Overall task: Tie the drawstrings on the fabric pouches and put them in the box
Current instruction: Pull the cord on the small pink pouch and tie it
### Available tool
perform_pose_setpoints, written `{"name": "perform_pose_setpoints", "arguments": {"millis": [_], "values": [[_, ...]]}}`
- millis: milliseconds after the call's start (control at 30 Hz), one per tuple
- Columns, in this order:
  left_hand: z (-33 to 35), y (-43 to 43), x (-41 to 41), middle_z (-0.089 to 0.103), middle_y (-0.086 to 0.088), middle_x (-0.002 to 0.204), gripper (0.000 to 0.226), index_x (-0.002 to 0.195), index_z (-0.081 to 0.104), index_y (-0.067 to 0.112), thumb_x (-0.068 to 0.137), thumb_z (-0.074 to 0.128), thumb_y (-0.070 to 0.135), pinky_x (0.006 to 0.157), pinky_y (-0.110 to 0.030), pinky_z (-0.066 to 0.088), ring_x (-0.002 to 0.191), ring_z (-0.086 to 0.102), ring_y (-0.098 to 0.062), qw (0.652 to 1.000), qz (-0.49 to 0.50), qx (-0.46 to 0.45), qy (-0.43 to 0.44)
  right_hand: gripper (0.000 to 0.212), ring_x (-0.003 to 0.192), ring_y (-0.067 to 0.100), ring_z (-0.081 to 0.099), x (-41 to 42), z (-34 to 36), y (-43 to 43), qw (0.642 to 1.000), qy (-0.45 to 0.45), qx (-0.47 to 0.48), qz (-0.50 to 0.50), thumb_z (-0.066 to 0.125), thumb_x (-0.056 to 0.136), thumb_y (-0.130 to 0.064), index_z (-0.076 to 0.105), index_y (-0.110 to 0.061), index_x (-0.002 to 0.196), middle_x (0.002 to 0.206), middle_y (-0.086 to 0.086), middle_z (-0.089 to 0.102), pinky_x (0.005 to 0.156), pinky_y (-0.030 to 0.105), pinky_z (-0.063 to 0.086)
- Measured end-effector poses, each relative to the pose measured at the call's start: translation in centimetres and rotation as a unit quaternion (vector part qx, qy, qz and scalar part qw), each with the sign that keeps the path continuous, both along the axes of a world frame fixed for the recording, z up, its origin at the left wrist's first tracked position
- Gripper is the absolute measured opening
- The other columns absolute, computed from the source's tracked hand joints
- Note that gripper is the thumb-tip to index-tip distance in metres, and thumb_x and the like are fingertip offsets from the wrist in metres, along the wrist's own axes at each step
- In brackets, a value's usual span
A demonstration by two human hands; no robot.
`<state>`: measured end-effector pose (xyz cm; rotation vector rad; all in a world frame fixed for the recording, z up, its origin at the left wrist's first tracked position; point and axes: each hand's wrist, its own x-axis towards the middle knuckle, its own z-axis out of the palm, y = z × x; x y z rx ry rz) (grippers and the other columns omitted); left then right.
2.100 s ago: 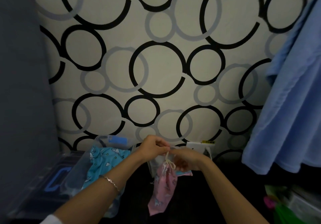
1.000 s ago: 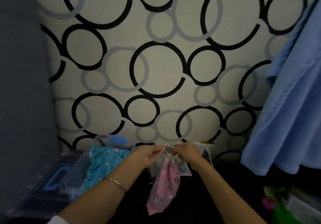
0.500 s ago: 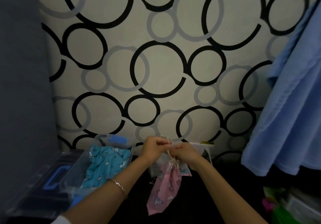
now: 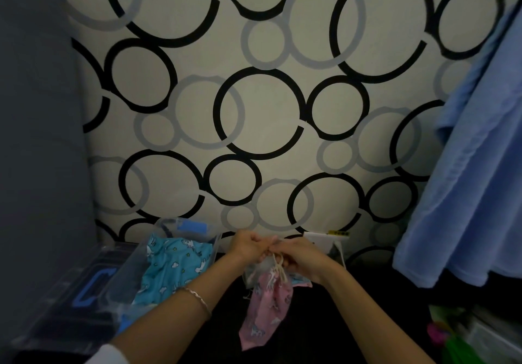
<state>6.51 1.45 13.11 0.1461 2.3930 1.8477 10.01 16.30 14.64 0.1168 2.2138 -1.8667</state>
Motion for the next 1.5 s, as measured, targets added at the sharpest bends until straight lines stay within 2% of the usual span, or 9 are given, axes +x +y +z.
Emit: {"name": "perform_pose_setpoints", "arguments": {"millis": [133, 233, 433, 567, 867, 1067, 1300, 1400, 1500], "values": [[-0.6, -0.2, 0.0, 0.062, -0.011, 0.069, 0.046, 0.093, 0.07, -0.01, 0.086, 0.069, 0.036, 0.057, -0.021, 0.045, 0.054, 0.051, -0.012, 0.996, -0.021, 0.054, -0.065, 0.013, 0.048, 0.01, 0.043, -0.2, -0.1, -0.1, 0.998, -0.003, -0.014, -0.054, 0.072, 0.08, -0.02, 0.066, -0.01, 0.074, 0.059, 0.004, 0.054, 0.048, 0.023, 0.03], [-0.9, -0.4, 0.2, 0.058, -0.003, 0.057, 0.03, 0.079, 0.068, 0.002, 0.084, 0.072, 0.031, 0.061, -0.025, 0.045, 0.054, 0.049, -0.012, 0.994, -0.059, 0.056, -0.067, 0.022, 0.044, 0.012, 0.043, -0.4, -0.7, 0.2, 0.994, 0.019, 0.005, -0.104, 0.071, 0.078, -0.017, 0.06, -0.015, 0.059, 0.055, 0.005, 0.051, 0.043, 0.022, 0.032], [0.1, -1.7, 0.1, 0.063, 0.002, 0.062, 0.019, 0.068, 0.068, 0.015, 0.085, 0.072, 0.023, 0.076, -0.025, 0.053, 0.062, 0.059, -0.007, 0.97, -0.196, 0.022, -0.142, 0.011, 0.051, 0.013, 0.053, -0.2, -1.2, 0.4, 0.996, 0.039, -0.007, -0.08, 0.07, 0.084, -0.01, 0.065, -0.007, 0.074, 0.057, 0.006, 0.058, 0.05, 0.024, 0.042], [0.7, -2.4, -0.2, 0.053, 0.0, 0.065, 0.02, 0.07, 0.063, 0.017, 0.086, 0.071, 0.024, 0.068, -0.025, 0.046, 0.062, 0.051, -0.01, 0.965, -0.228, 0.009, -0.132, 0.015, 0.079, 0.026, 0.06, 0.3, -1.0, 0.8, 0.998, 0.047, -0.024, -0.017, 0.07, 0.078, 0.0, 0.062, -0.011, 0.083, 0.083, 0.015, 0.063, 0.075, 0.037, 0.047], [1.2, -1.8, 0.3, 0.053, -0.005, 0.069, 0.014, 0.07, 0.058, 0.019, 0.079, 0.064, 0.028, 0.063, -0.027, 0.038, 0.06, 0.047, -0.013, 0.966, -0.213, -0.115, -0.096, 0.016, 0.066, -0.006, 0.061, 0.5, -0.3, 0.3, 0.933, 0.209, 0.293, 0.028, 0.072, 0.078, -0.009, 0.078, -0.015, 0.092, 0.076, -0.009, 0.07, 0.061, 0.009, 0.045], [1.4, -1.5, 0.4, 0.052, -0.004, 0.065, 0.022, 0.068, 0.056, 0.017, 0.084, 0.065, 0.028, 0.058, -0.023, 0.039, 0.057, 0.046, -0.011, 0.968, -0.213, -0.109, -0.077, 0.029, 0.057, -0.005, 0.053, 0.9, 0.1, 0.8, 0.902, 0.227, 0.359, 0.072, 0.064, 0.088, -0.018, 0.065, -0.032, 0.063, 0.061, -0.01, 0.061, 0.057, 0.013, 0.039], [2.0, -0.7, 0.3, 0.055, 0.003, 0.053, 0.02, 0.062, 0.068, 0.007, 0.078, 0.07, 0.018, 0.057, -0.022, 0.041, 0.051, 0.048, -0.003, 0.956, -0.166, -0.213, 0.115, 0.036, 0.05, 0.008, 0.042, 1.5, 0.1, 1.0, 0.998, 0.046, 0.035, 0.032, 0.058, 0.089, -0.004, 0.053, -0.018, 0.056, 0.056, 0.0, 0.044, 0.054, 0.023, 0.034], [2.5, -0.9, 0.3, 0.072, -0.003, 0.075, 0.014, 0.086, 0.078, 0.006, 0.08, 0.073, 0.018, 0.063, -0.022, 0.052, 0.065, 0.061, -0.005, 0.945, -0.173, -0.218, 0.17, 0.006, 0.062, 0.011, 0.043, 1.5, -0.2, 1.4, 0.989, -0.056, -0.127, 0.056, 0.072, 0.078, -0.013, 0.067, -0.01, 0.077, 0.07, 0.004, 0.05, 0.062, 0.026, 0.03], [2.6, -1.4, 0.2, 0.075, -0.004, 0.087, 0.015, 0.093, 0.078, 0.012, 0.082, 0.073, 0.02, 0.077, -0.032, 0.059, 0.081, 0.07, -0.016, 0.943, -0.197, -0.207, 0.173, 0.026, 0.063, 0.013, 0.035, 1.7, -1.0, 1.7, 0.977, -0.083, -0.186, 0.061, 0.082, 0.064, -0.019, 0.07, -0.006, 0.083, 0.071, 0.004, 0.047, 0.06, 0.026, 0.023]]}}
